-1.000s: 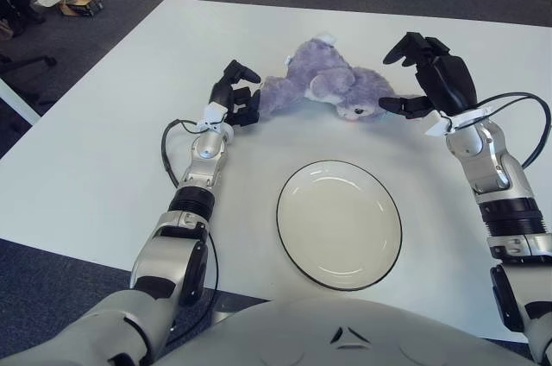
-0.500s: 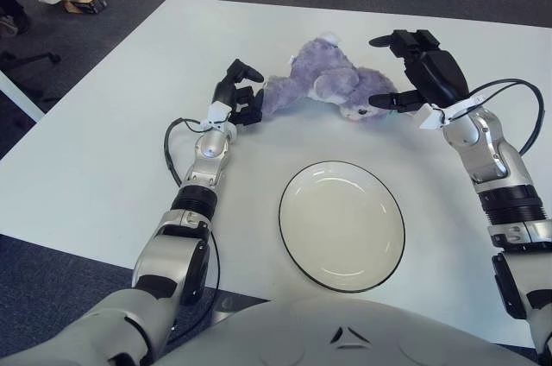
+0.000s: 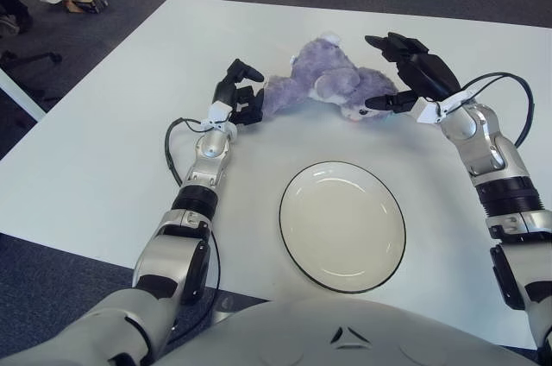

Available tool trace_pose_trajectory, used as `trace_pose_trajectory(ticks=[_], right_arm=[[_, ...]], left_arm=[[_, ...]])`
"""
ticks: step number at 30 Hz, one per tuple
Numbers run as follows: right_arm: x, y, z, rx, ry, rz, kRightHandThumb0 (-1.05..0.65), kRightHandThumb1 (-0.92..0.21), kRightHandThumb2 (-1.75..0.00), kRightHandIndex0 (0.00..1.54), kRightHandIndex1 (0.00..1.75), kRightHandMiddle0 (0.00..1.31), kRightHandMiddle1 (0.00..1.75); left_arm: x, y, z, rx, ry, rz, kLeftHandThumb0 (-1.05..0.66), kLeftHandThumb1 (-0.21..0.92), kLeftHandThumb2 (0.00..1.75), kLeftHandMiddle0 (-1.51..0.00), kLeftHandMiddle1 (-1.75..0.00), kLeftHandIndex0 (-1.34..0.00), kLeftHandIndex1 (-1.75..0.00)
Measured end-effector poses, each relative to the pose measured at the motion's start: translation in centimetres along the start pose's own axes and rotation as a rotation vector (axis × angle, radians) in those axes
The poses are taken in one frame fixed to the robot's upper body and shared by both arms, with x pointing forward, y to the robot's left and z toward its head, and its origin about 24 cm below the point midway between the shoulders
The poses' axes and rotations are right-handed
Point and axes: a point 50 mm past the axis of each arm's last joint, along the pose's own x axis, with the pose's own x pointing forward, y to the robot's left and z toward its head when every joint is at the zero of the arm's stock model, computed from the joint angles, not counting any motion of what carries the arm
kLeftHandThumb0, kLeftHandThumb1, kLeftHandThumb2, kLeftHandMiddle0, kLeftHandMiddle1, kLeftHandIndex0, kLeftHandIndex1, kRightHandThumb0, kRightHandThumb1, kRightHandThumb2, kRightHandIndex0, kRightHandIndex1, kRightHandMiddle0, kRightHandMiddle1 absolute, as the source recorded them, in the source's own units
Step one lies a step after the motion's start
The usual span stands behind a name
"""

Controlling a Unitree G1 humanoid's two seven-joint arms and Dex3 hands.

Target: Put the doll into the plate.

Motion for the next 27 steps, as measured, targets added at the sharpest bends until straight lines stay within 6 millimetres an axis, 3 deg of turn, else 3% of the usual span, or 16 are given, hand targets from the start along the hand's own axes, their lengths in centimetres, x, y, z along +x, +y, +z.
trace_pose_trajectory(ticks=[27], right_arm=[[0.9,3.0,-0.2,0.207,0.139,0.138,-1.05,-0.91,-0.21,0.00,0.00,0.00,0.00]], left_arm=[[0.0,-0.2,0.1,0.010,-0.006,0.007,-0.41,0.54,1.04,-1.06,-1.75,-0.44,-1.75]])
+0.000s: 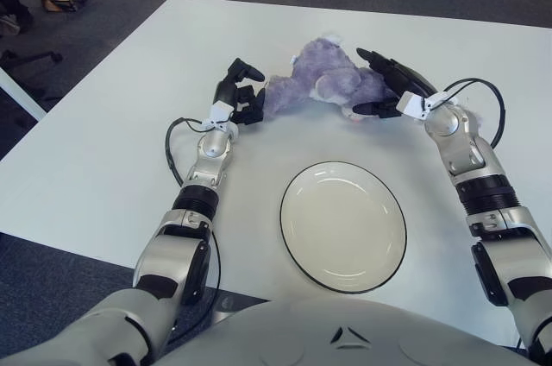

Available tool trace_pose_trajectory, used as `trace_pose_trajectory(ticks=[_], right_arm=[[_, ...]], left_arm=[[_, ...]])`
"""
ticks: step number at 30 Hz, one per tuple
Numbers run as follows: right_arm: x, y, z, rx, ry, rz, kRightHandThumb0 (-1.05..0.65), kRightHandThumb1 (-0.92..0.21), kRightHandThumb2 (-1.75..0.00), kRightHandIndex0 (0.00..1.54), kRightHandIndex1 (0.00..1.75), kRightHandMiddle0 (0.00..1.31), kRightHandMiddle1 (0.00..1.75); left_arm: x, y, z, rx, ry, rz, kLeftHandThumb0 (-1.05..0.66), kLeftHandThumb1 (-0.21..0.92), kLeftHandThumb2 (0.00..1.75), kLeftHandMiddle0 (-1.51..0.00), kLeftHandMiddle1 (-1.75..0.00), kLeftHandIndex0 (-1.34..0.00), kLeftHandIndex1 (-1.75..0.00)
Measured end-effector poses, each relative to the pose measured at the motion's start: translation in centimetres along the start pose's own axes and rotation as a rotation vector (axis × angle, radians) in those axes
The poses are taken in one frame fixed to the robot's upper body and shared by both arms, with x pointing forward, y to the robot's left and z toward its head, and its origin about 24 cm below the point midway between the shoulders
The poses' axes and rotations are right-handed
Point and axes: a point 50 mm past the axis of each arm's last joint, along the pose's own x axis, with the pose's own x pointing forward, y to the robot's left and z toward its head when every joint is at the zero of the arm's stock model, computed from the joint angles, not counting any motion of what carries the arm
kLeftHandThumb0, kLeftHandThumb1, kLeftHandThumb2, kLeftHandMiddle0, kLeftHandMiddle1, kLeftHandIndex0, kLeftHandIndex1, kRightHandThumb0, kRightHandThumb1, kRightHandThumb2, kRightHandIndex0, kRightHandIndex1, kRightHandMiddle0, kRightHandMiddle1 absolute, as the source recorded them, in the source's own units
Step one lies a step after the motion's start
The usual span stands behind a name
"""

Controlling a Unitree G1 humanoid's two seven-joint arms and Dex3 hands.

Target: Put the doll into the plate.

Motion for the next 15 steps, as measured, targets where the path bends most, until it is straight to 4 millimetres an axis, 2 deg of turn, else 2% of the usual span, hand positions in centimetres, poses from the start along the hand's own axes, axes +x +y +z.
trace_pose_trajectory(ticks=[15], right_arm=[[0.44,0.53,-0.69,0.036,0.042,0.019,-1.05,-0.92,-0.31,0.00,0.00,0.00,0.00]], left_arm=[[0.01,-0.08,0.10,-0.007,-0.005,-0.001,-0.41,0.54,1.03,-1.07,-1.75,-0.43,-1.75]])
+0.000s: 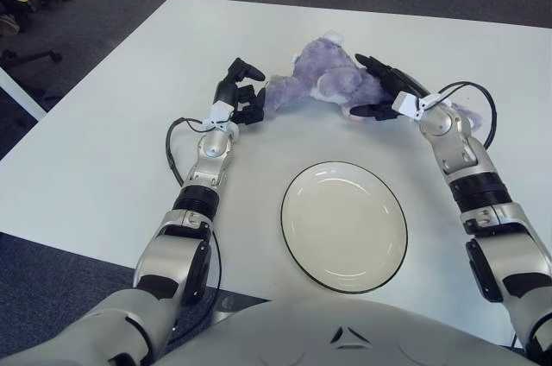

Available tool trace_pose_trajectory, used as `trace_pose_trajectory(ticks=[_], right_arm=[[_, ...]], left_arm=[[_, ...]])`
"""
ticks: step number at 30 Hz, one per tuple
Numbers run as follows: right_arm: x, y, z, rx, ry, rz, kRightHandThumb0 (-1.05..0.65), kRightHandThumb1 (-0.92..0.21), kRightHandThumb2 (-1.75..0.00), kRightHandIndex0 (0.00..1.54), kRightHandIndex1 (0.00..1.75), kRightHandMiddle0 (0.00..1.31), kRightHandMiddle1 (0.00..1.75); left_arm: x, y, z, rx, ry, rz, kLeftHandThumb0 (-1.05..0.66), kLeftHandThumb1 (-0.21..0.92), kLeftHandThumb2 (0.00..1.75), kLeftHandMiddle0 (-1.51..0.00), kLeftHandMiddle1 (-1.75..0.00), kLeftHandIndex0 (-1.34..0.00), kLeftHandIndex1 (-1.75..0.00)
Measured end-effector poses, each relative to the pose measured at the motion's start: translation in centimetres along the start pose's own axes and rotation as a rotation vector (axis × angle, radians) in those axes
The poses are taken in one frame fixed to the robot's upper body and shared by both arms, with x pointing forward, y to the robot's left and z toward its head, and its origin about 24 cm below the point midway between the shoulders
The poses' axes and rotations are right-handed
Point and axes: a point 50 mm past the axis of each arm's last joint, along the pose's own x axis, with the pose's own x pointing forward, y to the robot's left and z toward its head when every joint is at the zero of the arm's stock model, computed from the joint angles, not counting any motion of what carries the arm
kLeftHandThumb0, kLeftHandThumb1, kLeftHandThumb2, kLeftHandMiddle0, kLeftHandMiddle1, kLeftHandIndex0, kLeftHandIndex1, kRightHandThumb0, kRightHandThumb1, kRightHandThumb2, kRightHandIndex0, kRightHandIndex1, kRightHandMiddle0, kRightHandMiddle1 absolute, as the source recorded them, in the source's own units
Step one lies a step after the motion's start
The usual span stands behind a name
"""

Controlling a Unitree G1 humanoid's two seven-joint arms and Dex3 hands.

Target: Put the doll into the plate.

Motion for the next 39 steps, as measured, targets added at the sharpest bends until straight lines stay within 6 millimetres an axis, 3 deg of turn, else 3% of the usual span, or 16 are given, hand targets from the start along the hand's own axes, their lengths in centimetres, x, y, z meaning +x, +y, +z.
trace_pose_trajectory(ticks=[20,32,33,34,35,36,38,39], right_arm=[[0.5,0.7,-1.6,-0.009,0.100,-0.062,-1.05,-0.92,-0.40,0.00,0.00,0.04,0.03],[0.8,0.9,-2.8,-0.075,0.149,-0.160,-1.05,-0.92,-0.44,0.04,0.03,0.00,0.67],[0.8,0.8,-2.9,-0.083,0.152,-0.168,-1.04,-0.92,-0.42,0.03,0.26,0.00,0.95],[0.8,0.8,-3.0,-0.096,0.155,-0.184,-1.03,-0.92,-0.41,0.02,0.35,0.00,1.06],[0.8,0.8,-3.1,-0.106,0.158,-0.198,-1.02,-0.91,-0.40,0.01,0.56,0.00,1.24],[0.8,0.8,-3.2,-0.122,0.160,-0.221,-1.01,-0.91,-0.40,0.01,0.63,0.00,1.31],[0.8,0.8,-3.4,-0.155,0.162,-0.261,-0.93,-0.78,-0.52,0.00,1.17,0.05,1.57],[0.7,0.9,-3.6,-0.170,0.162,-0.281,-0.90,-0.74,-0.58,0.00,1.29,0.07,1.60]], left_arm=[[0.0,-0.1,0.1,-0.022,-0.002,-0.010,-0.40,0.57,0.99,-1.03,-1.75,-0.41,-1.75],[-0.1,-0.2,0.1,-0.032,0.006,-0.016,-0.41,0.56,1.01,-1.01,-1.75,-0.42,-1.75],[-0.1,-0.2,0.1,-0.033,0.007,-0.017,-0.41,0.56,1.01,-1.01,-1.75,-0.42,-1.75],[-0.1,-0.2,0.1,-0.035,0.009,-0.018,-0.41,0.56,1.01,-1.01,-1.75,-0.42,-1.75],[-0.1,-0.2,0.1,-0.037,0.010,-0.018,-0.41,0.56,1.01,-1.01,-1.75,-0.42,-1.75],[-0.1,-0.2,0.1,-0.040,0.011,-0.018,-0.41,0.56,1.01,-1.01,-1.75,-0.42,-1.75],[-0.1,-0.2,0.1,-0.045,0.012,-0.018,-0.41,0.56,1.01,-1.01,-1.75,-0.42,-1.75],[-0.1,-0.2,0.1,-0.048,0.012,-0.018,-0.41,0.56,1.01,-1.01,-1.75,-0.42,-1.75]])
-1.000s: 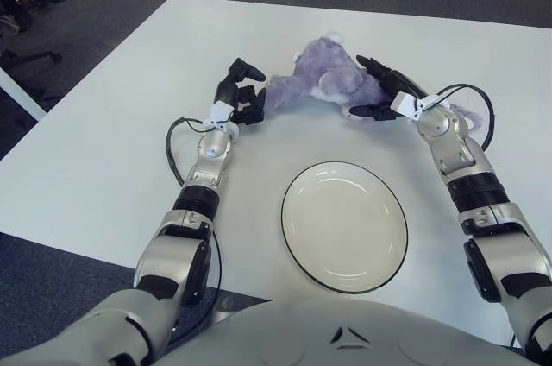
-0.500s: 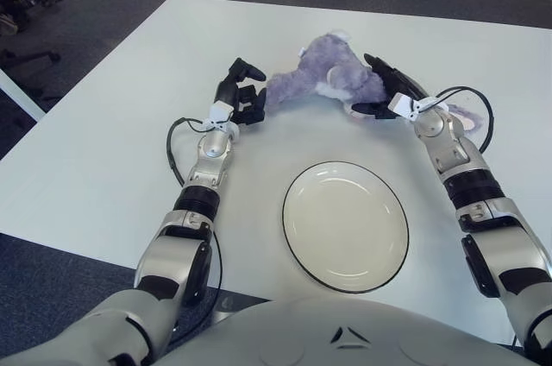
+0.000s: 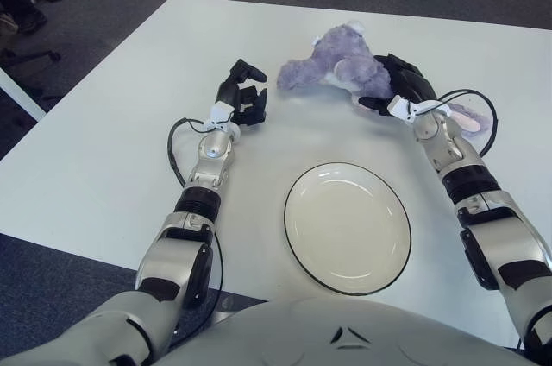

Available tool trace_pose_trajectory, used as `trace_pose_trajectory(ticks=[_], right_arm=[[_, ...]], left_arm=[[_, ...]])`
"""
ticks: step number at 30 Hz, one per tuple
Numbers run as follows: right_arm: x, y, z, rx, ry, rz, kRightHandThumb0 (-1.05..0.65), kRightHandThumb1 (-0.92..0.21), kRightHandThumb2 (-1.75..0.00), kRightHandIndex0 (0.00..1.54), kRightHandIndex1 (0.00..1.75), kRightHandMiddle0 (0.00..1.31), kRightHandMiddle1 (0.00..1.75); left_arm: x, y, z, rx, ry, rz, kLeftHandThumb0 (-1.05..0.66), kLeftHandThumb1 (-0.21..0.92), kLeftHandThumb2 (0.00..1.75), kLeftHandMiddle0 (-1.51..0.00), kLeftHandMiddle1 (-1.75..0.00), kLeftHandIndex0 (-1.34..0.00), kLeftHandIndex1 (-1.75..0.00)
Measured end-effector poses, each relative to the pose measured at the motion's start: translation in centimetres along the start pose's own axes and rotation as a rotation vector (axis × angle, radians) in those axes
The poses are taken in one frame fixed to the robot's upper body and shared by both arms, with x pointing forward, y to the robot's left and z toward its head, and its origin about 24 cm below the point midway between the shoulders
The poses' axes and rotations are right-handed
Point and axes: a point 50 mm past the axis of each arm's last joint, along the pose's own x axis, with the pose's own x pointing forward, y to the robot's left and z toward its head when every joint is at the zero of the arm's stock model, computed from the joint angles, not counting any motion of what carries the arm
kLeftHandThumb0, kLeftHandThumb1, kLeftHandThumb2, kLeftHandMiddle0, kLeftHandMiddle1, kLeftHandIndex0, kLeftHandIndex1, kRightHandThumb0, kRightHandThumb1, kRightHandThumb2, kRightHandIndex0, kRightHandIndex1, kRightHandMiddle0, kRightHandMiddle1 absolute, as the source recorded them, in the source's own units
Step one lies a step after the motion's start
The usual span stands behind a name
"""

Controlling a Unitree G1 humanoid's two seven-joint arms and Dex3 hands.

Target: Put the doll into the plate.

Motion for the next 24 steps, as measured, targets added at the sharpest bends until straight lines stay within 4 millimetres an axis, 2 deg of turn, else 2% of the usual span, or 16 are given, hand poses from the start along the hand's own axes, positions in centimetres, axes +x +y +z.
trace_pose_trajectory(ticks=[2,3,4,7,12,15,17,19,24], right_arm=[[-0.2,0.2,-0.3,-0.027,0.000,-0.051,-0.78,-0.57,-0.80,0.00,1.56,0.17,1.69],[-0.3,0.3,-0.5,-0.036,0.001,-0.071,-0.76,-0.53,-0.84,0.00,1.60,0.19,1.70],[-0.3,0.3,-0.7,-0.041,0.002,-0.086,-0.65,-0.48,-0.98,0.00,1.65,0.32,1.72],[-0.5,0.4,-1.1,-0.057,0.006,-0.142,-0.53,-0.39,-1.18,0.00,1.71,0.50,1.74],[-0.4,0.3,-1.6,-0.076,0.009,-0.217,-0.50,-0.29,-1.33,0.07,1.74,0.62,1.74],[-0.5,0.3,-1.7,-0.080,0.012,-0.237,-0.50,-0.24,-1.40,0.19,1.74,0.66,1.75],[-0.5,0.4,-1.8,-0.080,0.015,-0.245,-0.26,-0.17,-1.48,0.35,1.73,0.72,1.75],[-0.4,0.3,-1.8,-0.073,0.018,-0.250,-0.10,-0.09,-1.54,0.55,1.63,0.78,1.75],[-0.2,0.0,-1.6,-0.034,0.030,-0.261,-0.01,-0.02,-1.57,0.74,1.48,0.81,1.75]], left_arm=[[0.0,0.0,0.0,-0.008,0.000,-0.001,-0.41,0.56,1.01,-1.01,-1.75,-0.42,-1.75],[0.0,0.0,0.0,-0.011,0.000,-0.001,-0.41,0.56,1.01,-1.01,-1.75,-0.42,-1.75],[0.0,0.0,0.0,-0.013,0.000,-0.001,-0.41,0.56,1.01,-1.02,-1.75,-0.42,-1.75],[0.0,0.0,0.0,-0.021,0.001,-0.003,-0.41,0.56,1.01,-1.02,-1.75,-0.42,-1.75],[0.0,0.0,0.0,-0.024,0.000,-0.011,-0.41,0.56,1.01,-1.02,-1.75,-0.42,-1.75],[-0.1,0.1,0.0,-0.025,0.000,-0.011,-0.41,0.56,1.01,-1.03,-1.75,-0.42,-1.75],[-0.1,0.1,0.0,-0.026,-0.002,-0.012,-0.41,0.56,1.01,-1.03,-1.75,-0.42,-1.75],[-0.1,0.1,0.0,-0.027,-0.004,-0.013,-0.41,0.56,1.01,-1.04,-1.75,-0.42,-1.75],[-0.1,0.1,0.1,-0.029,-0.013,-0.015,-0.41,0.56,1.01,-1.04,-1.75,-0.42,-1.75]])
